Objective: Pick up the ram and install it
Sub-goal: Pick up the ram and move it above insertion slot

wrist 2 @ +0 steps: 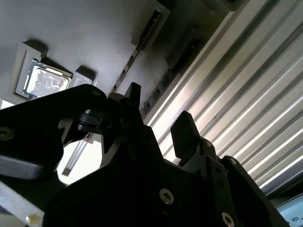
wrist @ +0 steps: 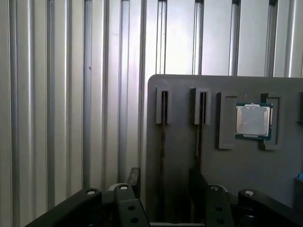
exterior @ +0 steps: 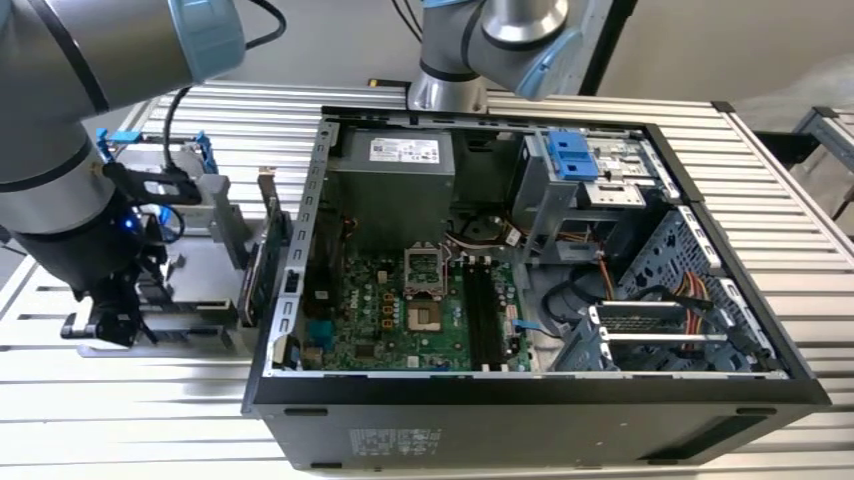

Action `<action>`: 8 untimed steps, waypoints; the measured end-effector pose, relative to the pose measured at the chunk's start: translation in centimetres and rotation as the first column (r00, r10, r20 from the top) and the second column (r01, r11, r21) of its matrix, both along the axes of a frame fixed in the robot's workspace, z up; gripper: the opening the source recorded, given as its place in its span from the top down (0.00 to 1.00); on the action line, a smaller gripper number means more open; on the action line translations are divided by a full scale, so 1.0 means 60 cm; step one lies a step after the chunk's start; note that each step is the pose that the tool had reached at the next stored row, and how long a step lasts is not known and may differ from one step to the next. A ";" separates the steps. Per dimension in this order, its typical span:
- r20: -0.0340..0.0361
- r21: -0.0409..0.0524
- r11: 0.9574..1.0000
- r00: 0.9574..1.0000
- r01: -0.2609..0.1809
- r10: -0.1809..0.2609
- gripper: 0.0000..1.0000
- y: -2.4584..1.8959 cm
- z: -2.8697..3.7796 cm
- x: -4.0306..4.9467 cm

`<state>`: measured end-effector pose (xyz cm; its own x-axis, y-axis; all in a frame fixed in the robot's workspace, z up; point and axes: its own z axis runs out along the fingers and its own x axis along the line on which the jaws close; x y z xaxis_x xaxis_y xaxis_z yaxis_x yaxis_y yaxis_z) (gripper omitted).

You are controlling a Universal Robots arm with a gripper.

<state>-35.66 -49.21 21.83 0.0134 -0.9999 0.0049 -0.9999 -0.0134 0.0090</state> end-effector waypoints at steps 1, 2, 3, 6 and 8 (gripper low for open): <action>0.000 0.000 1.000 1.000 0.001 -0.001 0.00 0.0000 -0.003 0.000; 0.000 0.000 1.000 1.000 0.002 -0.002 0.00 -0.0001 -0.006 0.000; 0.000 0.000 1.000 1.000 0.003 -0.003 0.00 -0.0001 -0.009 0.000; 0.000 0.000 1.000 1.000 0.005 -0.005 0.00 -0.0004 -0.018 0.000; 0.000 -0.001 1.000 1.000 0.006 -0.006 0.00 -0.0007 -0.024 0.000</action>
<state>-35.66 -49.25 20.39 0.0078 -1.0000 0.0058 -0.9999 -0.0077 0.0090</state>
